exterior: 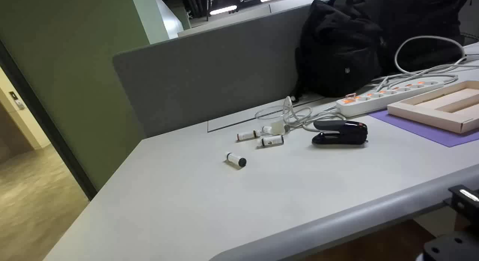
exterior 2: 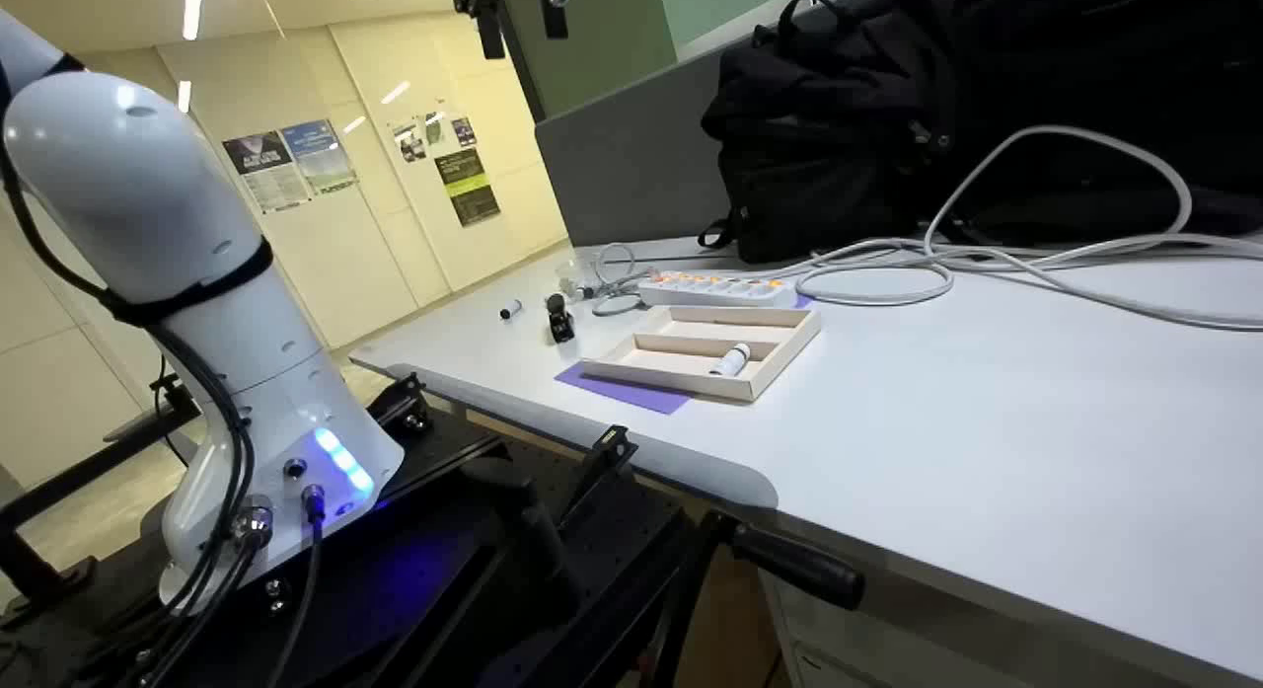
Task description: Press the stapler and turn off the first switch on the right
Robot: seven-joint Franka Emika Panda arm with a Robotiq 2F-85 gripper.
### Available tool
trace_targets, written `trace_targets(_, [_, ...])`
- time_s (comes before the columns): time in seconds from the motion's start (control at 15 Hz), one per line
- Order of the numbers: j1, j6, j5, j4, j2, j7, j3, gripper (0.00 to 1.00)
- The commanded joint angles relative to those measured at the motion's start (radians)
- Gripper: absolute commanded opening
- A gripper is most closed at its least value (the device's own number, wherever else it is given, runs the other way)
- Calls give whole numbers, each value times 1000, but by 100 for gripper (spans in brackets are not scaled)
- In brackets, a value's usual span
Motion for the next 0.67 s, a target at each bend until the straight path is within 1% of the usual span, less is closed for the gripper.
trace_targets(0.0, [-13,1,6,1,3,-6,11,100])
trace_targets(0.4, [-13,2,6,1,3,-6,11,100])
trace_targets(0.47, [-2,14,18,7,22,-11,10,100])
trace_targets(0.6, [6,15,25,-8,-14,3,45,100])
